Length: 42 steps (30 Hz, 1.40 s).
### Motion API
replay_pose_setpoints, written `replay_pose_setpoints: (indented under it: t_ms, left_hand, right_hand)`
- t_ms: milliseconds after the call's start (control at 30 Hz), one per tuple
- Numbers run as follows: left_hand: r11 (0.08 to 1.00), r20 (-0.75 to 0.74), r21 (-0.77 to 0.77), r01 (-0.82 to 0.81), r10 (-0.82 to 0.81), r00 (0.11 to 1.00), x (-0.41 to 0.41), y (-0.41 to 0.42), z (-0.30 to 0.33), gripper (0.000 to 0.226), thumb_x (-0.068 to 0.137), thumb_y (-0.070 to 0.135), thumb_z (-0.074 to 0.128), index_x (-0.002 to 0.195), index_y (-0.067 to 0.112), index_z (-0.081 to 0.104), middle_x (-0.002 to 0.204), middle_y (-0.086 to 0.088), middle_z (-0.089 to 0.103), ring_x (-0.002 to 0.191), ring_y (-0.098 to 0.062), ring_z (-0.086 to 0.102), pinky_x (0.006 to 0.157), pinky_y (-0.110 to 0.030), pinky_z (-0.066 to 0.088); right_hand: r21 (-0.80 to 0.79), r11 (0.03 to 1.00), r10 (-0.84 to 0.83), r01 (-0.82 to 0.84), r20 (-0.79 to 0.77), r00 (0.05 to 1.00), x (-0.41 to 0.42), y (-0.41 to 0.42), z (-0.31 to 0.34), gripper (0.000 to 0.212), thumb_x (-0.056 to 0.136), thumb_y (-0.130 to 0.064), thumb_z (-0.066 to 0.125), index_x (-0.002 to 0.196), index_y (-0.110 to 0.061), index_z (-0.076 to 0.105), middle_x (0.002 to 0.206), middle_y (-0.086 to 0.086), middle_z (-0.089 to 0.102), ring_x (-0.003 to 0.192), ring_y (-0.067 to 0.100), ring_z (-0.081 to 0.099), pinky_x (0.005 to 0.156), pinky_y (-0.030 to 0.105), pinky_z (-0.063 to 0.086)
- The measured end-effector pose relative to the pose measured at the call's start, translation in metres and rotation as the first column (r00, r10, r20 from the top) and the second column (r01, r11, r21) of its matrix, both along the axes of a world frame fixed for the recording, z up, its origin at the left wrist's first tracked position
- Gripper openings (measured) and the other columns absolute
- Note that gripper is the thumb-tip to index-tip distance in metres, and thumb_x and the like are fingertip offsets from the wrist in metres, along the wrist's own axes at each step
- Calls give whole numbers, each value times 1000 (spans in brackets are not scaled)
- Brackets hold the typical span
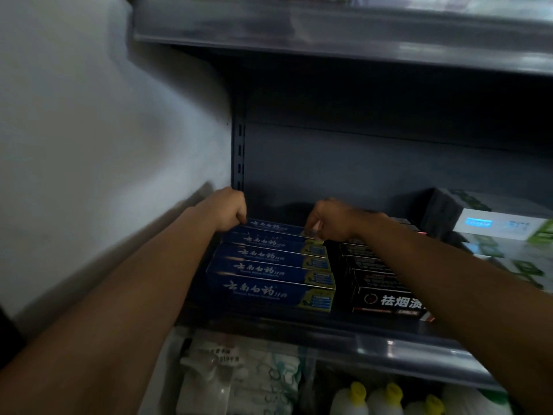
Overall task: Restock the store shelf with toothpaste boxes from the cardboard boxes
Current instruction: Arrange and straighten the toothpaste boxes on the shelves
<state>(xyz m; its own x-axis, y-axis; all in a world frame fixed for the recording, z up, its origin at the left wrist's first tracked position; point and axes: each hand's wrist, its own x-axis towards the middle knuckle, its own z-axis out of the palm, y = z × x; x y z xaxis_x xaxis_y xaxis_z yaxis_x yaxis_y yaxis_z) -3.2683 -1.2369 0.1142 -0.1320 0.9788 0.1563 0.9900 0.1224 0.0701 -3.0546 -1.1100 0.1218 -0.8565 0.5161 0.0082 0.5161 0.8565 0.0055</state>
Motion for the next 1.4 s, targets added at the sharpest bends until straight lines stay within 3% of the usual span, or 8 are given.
replay_pose_setpoints:
  t_ms: [333, 600, 767, 833, 967, 1400]
  left_hand:
    - [1000, 6, 23, -4, 4, 1000, 4, -17, -1, 23, 87, 1, 62, 104, 10, 75, 111, -6, 69, 105, -21, 62, 90, -22, 41]
    - [999, 8, -5, -48, 48, 999, 6, -25, -5, 32, 89, 0, 57, 117, 10, 68, 119, -8, 65, 108, -21, 59, 94, -27, 44]
    - [993, 3, -21, -114, 114, 994, 5, -28, -14, 28, 88, 0, 57, 113, 9, 69, 113, -11, 64, 99, -24, 61, 83, -28, 47]
    - [991, 27, -21, -130, 131, 991, 4, -29, -17, 28, 89, 0, 56, 113, 8, 69, 112, -12, 65, 98, -25, 61, 85, -30, 49]
    - [988, 69, -7, -155, 155, 986, 5, -30, -20, 30, 88, 0, 56, 114, 8, 69, 116, -13, 65, 104, -25, 61, 94, -33, 49]
    - [984, 85, -35, -176, 179, 980, 15, -33, -14, 28, 88, -1, 55, 111, 6, 70, 112, -14, 65, 100, -26, 61, 87, -30, 48]
  right_hand:
    - [-88, 996, 13, -14, -18, 1000, 7, -4, -1, 32, 82, -1, 66, 111, -14, 72, 105, -1, 71, 88, 7, 59, 78, 18, 45]
    - [-136, 991, -1, -2, -21, 1000, 14, -9, 1, 30, 83, -8, 69, 112, -13, 71, 104, -1, 69, 93, 12, 60, 83, 24, 49]
    - [-63, 998, -8, 8, 2, 1000, 19, -19, 8, 28, 79, -5, 72, 107, -11, 72, 105, 1, 69, 97, 16, 63, 85, 27, 51]
    - [-68, 997, -27, 28, 20, 999, 19, -24, 8, 33, 77, -1, 72, 110, -8, 70, 105, 1, 67, 99, 18, 62, 90, 32, 52]
    - [-36, 999, -2, 2, 13, 1000, 19, -26, 3, 22, 74, 4, 66, 94, -4, 73, 100, 7, 71, 91, 24, 66, 85, 40, 55]
    - [-46, 999, -25, 24, -15, 1000, 24, -31, 4, 31, 72, 6, 69, 98, -8, 76, 101, 4, 72, 94, 20, 66, 86, 32, 54]
